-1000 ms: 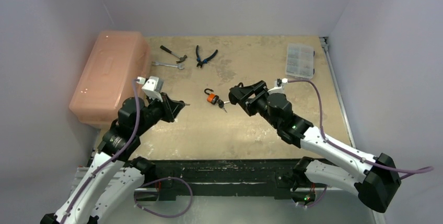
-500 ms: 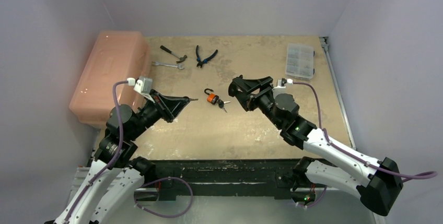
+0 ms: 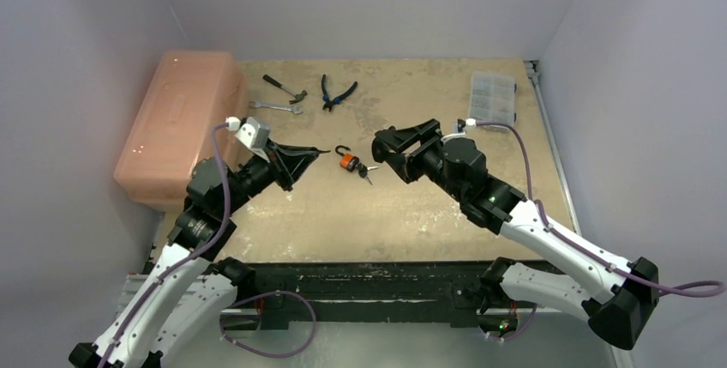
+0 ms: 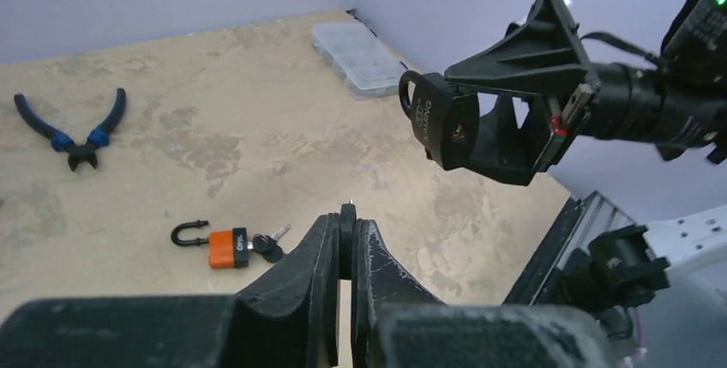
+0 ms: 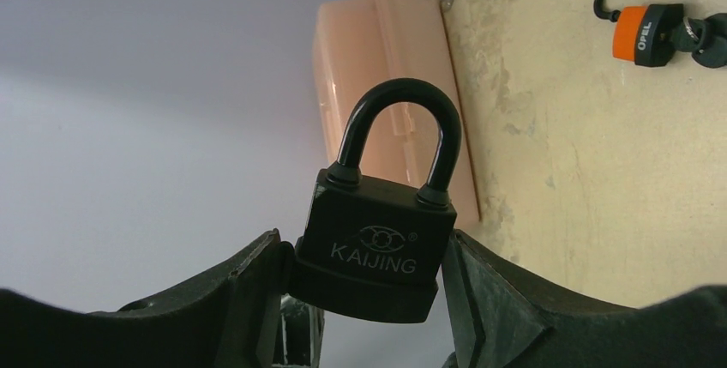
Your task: Unlock with the key
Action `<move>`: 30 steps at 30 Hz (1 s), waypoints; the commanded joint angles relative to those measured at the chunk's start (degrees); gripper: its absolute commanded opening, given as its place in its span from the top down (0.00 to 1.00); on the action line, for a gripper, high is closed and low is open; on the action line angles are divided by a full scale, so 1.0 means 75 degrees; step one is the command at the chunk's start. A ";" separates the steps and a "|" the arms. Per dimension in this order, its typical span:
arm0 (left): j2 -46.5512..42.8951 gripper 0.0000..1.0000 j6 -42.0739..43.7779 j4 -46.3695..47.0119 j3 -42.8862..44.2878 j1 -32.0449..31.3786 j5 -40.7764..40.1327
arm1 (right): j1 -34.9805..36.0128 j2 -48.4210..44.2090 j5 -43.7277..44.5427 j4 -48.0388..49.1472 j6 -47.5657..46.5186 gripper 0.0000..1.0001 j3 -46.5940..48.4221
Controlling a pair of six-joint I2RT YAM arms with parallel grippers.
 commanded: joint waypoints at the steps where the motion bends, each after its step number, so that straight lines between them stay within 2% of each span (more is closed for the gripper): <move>1: 0.0609 1.00 0.2201 0.0785 -0.0066 -0.0019 0.1493 | -0.0015 -0.0044 -0.0164 -0.0189 -0.0334 1.00 0.0533; 6: 0.0650 1.00 0.5091 0.1143 -0.0180 -0.0073 0.3465 | -0.0017 -0.0086 -0.0184 -0.0494 -0.0470 1.00 0.0533; 8: 0.0655 1.00 0.7136 0.0490 -0.0087 -0.0073 0.4243 | -0.0044 -0.0108 -0.0131 -0.0886 -0.0441 1.00 0.0640; 9: 0.0686 1.00 0.8567 -0.0107 0.0002 -0.0067 0.4538 | -0.0067 -0.0102 -0.0111 -0.1130 -0.0437 1.00 0.0724; 11: 0.0772 1.00 0.9185 -0.0350 0.0161 -0.0081 0.4782 | -0.0159 -0.0032 -0.0266 -0.1510 -0.0447 1.00 0.0869; 15: 0.0797 1.00 1.1120 -0.0992 0.0399 -0.0158 0.5300 | -0.0539 0.0223 -0.1170 -0.1910 -0.0494 1.00 0.1053; 19: 0.1197 1.00 1.3749 -0.2678 0.1034 -0.0235 0.5475 | -0.0759 0.0522 -0.1668 -0.2442 -0.0597 1.00 0.1339; 21: 0.1276 1.00 1.4374 -0.2977 0.1180 -0.0390 0.5242 | -0.0818 0.0597 -0.1842 -0.2577 -0.0628 1.00 0.1435; 24: 0.1128 1.00 1.4552 -0.2728 0.1108 -0.0692 0.4604 | -0.0843 0.0768 -0.2114 -0.2802 -0.0725 1.00 0.1695; 27: 0.1038 1.00 1.4802 -0.2720 0.1089 -0.0928 0.4167 | -0.0847 0.1171 -0.2309 -0.3517 -0.0802 1.00 0.2281; 30: 0.1093 1.00 1.5395 -0.3236 0.1182 -0.1247 0.3702 | -0.0837 0.1774 -0.2512 -0.4308 -0.0998 1.00 0.2970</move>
